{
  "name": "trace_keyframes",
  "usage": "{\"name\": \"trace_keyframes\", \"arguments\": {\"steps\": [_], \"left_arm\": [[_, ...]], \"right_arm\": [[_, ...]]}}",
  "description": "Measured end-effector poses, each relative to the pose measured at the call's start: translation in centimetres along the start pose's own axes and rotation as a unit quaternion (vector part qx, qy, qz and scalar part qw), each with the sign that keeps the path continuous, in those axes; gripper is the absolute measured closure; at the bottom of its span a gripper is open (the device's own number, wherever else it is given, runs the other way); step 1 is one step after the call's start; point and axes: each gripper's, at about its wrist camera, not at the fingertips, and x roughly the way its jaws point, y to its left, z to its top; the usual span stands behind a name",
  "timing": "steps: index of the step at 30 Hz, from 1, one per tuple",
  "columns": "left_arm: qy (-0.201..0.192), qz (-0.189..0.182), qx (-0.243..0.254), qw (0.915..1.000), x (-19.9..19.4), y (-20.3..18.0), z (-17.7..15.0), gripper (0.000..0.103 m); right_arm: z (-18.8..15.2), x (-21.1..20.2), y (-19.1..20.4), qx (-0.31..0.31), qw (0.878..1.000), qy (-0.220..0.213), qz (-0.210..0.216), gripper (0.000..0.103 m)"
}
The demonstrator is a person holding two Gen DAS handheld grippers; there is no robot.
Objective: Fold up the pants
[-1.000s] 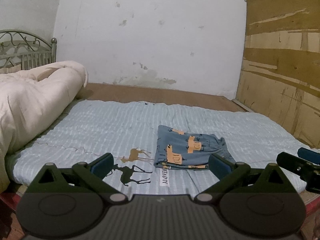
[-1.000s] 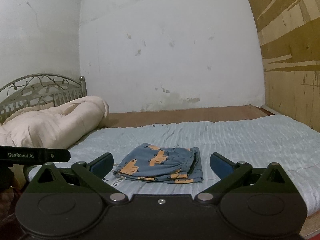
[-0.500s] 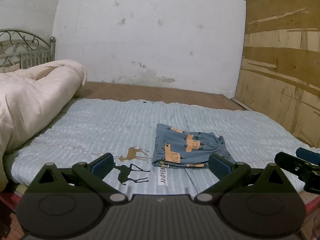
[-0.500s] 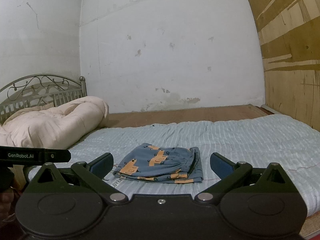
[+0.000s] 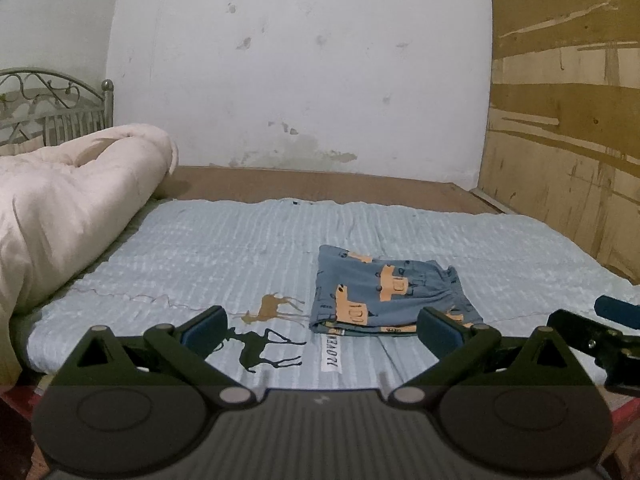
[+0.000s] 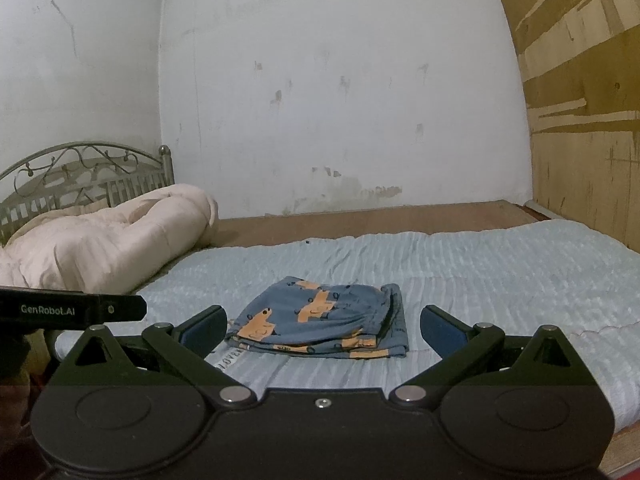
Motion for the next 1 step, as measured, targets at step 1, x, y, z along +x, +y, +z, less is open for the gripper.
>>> {"name": "trace_keyframes", "arguments": {"steps": [1], "left_arm": [[0.001,0.001,0.001,1.0000,0.13,0.02,-0.02,0.001]], "right_arm": [[-0.06,0.12,-0.04,0.001,1.000,0.001,0.000,0.001]]}}
